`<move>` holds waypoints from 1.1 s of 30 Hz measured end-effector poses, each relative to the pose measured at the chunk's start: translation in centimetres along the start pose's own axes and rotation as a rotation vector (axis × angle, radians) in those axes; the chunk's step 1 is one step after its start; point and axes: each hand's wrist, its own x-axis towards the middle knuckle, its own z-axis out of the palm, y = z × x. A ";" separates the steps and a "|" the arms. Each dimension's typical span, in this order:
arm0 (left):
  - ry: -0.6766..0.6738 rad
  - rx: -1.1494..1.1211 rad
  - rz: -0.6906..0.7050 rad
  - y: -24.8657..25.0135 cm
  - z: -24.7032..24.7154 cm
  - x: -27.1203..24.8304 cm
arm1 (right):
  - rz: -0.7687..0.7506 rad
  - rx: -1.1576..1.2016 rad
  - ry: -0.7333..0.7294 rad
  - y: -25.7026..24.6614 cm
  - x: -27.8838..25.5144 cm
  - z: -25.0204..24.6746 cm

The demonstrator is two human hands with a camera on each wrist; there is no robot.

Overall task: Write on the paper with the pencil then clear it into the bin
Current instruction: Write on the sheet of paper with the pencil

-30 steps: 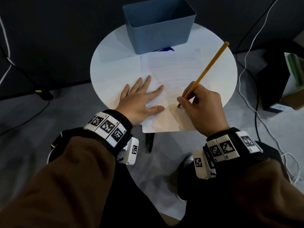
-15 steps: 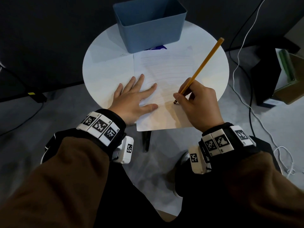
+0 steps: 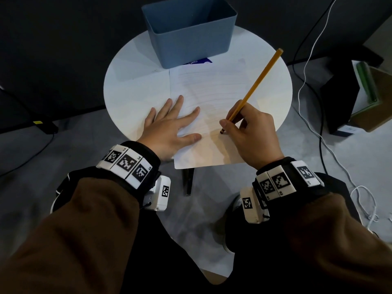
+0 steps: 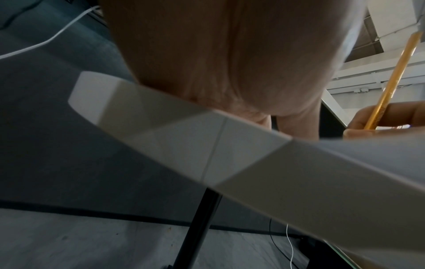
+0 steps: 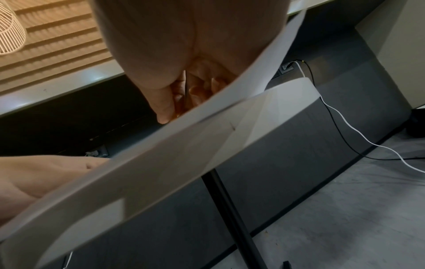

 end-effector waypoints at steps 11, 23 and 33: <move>-0.011 -0.019 -0.005 0.3 -0.3 -0.3 | 0.036 -0.017 0.061 0.5 0.3 -1.3; -0.013 -0.006 -0.006 0.2 -0.2 -0.2 | 0.026 -0.067 0.018 0.4 0.4 -1.1; -0.014 -0.016 0.001 0.1 -0.2 -0.1 | -0.052 -0.091 -0.037 -0.5 0.1 -0.1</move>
